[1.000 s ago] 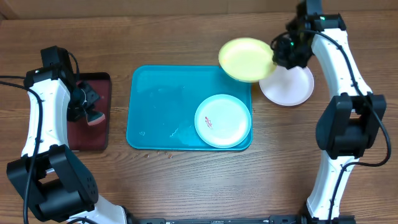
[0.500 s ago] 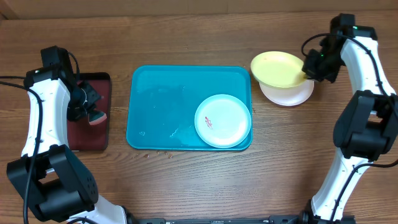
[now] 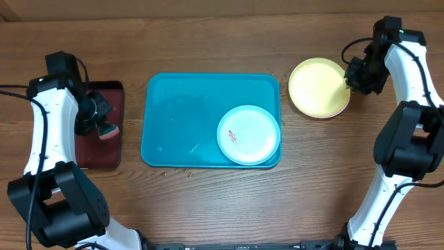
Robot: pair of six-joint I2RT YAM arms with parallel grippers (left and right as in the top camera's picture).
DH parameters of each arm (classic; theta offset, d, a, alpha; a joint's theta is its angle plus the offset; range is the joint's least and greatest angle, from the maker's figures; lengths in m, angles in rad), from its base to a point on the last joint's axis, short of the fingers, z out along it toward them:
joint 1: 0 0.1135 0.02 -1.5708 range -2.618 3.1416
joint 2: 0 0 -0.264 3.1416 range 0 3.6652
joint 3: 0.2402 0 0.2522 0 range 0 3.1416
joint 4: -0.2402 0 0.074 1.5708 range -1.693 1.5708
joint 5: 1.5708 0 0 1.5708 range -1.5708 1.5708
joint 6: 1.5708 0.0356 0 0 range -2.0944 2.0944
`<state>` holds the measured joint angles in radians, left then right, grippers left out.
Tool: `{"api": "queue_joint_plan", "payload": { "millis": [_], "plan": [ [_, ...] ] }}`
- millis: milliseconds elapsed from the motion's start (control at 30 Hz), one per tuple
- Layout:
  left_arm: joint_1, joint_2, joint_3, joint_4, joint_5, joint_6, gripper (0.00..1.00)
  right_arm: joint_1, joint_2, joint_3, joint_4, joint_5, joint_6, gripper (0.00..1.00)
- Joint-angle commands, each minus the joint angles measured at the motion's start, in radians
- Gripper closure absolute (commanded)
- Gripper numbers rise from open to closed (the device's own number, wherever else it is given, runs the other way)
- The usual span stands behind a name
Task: Clean dirty plates on tray and stack at the side
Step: 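Reach the right gripper to the light-blue plate rim and grip it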
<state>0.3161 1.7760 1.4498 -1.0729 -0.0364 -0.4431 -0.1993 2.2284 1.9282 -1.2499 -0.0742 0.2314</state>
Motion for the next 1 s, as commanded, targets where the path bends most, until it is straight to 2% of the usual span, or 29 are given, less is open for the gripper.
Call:
{"api": "queue_joint_plan", "payload": {
  "millis": [0, 133, 400, 533, 667, 733, 967],
  "plan": [
    [0.004, 0.005, -0.003, 0.004, 0.012, -0.013, 0.96, 0.002, -0.021, 0.002, -0.008, 0.01, -0.002, 0.79],
    [0.004, 0.005, -0.003, 0.003, 0.012, -0.013, 0.96, 0.005, -0.021, 0.002, -0.032, -0.031, -0.005, 0.78],
    [0.004, 0.005, -0.003, 0.005, 0.013, -0.014, 0.96, 0.098, -0.021, 0.002, -0.089, -0.341, -0.294, 0.79],
    [0.004, 0.005, -0.003, 0.005, 0.013, -0.014, 0.96, 0.199, -0.021, 0.002, -0.102, -0.338, -0.373, 0.78],
    [0.004, 0.005, -0.003, 0.004, 0.012, -0.014, 0.96, 0.32, -0.021, 0.002, -0.101, -0.291, -0.437, 0.71],
    [0.004, 0.005, -0.004, 0.004, 0.012, -0.014, 0.96, 0.386, -0.021, 0.002, -0.086, -0.201, -0.439, 0.67],
    [0.004, 0.005, -0.003, 0.007, 0.012, -0.013, 0.96, 0.528, 0.008, 0.002, -0.042, -0.095, -0.442, 0.67]
  ]
}}
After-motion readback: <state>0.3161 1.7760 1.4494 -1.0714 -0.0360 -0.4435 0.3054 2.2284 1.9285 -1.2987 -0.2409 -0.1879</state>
